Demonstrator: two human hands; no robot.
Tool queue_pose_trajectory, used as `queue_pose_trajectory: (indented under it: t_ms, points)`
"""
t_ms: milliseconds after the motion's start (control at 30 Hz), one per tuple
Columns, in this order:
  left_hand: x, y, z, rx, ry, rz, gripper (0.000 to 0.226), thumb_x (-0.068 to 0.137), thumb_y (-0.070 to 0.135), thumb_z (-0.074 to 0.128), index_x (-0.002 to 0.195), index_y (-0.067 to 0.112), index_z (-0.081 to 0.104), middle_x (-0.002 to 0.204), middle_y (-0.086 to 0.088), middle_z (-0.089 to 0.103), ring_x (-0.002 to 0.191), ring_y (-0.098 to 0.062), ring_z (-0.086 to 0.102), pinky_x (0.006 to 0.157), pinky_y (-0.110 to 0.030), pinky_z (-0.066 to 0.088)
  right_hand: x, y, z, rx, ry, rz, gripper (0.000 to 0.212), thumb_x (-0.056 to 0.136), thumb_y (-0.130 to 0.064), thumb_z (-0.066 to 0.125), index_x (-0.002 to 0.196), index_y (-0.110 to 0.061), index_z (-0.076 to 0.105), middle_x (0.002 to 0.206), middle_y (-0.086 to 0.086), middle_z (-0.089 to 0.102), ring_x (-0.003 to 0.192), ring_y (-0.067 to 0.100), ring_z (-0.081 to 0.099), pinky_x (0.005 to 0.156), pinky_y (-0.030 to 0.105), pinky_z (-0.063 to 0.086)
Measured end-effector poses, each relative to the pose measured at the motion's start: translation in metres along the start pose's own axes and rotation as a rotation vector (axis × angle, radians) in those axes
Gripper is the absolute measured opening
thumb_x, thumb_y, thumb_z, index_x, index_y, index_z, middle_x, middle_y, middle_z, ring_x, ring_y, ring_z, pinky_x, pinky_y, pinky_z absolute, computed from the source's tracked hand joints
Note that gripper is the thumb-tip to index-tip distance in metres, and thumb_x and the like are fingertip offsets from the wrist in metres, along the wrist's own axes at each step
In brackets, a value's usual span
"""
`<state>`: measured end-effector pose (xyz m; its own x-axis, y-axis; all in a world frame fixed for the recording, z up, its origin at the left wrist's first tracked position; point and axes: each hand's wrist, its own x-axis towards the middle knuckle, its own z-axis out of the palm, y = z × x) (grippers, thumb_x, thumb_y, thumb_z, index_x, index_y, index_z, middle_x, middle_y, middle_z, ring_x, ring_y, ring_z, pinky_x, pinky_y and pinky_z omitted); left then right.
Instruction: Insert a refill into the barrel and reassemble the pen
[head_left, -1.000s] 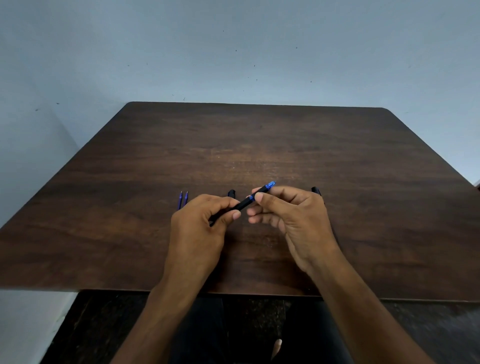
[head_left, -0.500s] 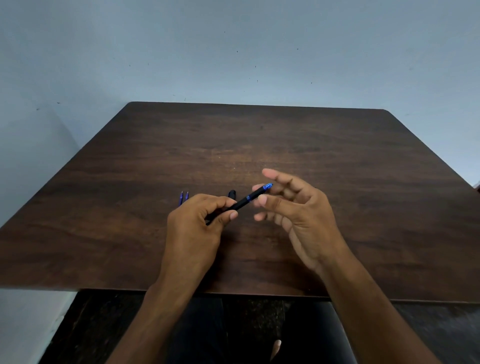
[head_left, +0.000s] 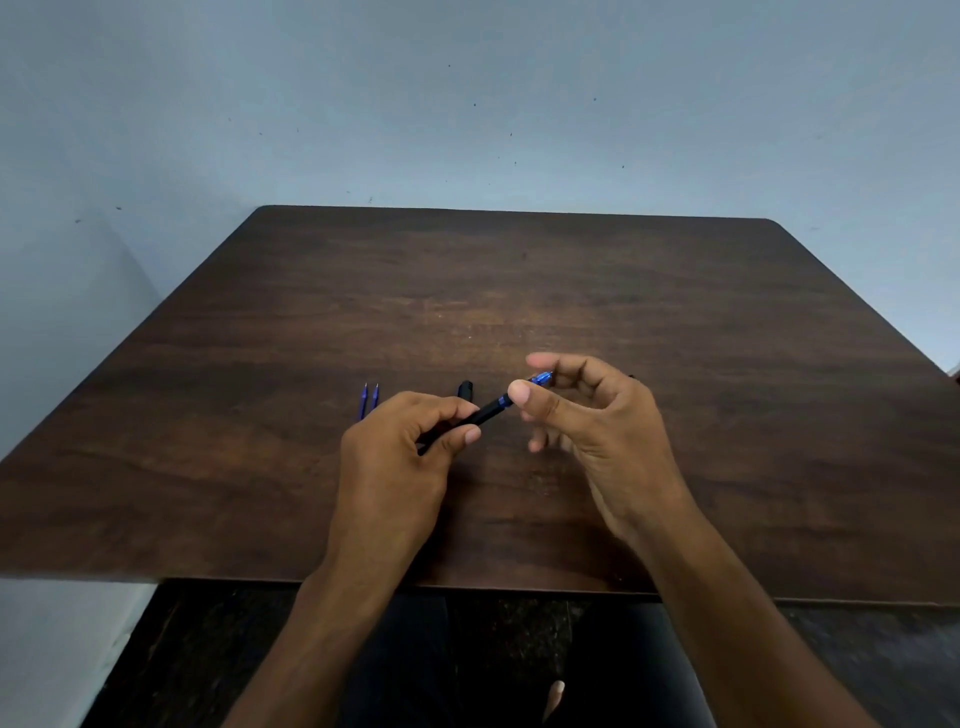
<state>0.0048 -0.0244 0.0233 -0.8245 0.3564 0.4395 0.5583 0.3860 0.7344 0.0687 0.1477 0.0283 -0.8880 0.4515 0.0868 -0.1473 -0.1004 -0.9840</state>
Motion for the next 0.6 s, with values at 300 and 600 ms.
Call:
queue_pose_trajectory:
  t_ms: [300, 600]
  points:
    - [0.0003, -0.0013, 0.0011, 0.009, 0.016, 0.013, 0.027, 0.078, 0.013, 0.081, 0.101, 0.026, 0.076, 0.092, 0.020, 0.068, 0.094, 0.010, 0.061, 0.080, -0.001, 0.042, -0.0029, 0.0019, -0.0011, 0.058, 0.017, -0.029, 0.018, 0.079, -0.018, 0.082, 0.093, -0.008, 0.079, 0.077, 0.007, 0.074, 0.069, 0.020, 0.066, 0.061, 0.033, 0.053]
    - [-0.0003, -0.0021, 0.0001, 0.016, -0.011, -0.007, 0.029, 0.078, 0.015, 0.080, 0.103, 0.029, 0.075, 0.092, 0.023, 0.066, 0.095, 0.011, 0.060, 0.081, 0.000, 0.041, -0.0014, -0.0011, -0.0032, 0.002, -0.027, -0.018, 0.031, 0.078, -0.021, 0.083, 0.107, -0.024, 0.076, 0.095, 0.000, 0.072, 0.074, 0.018, 0.062, 0.065, 0.030, 0.051]
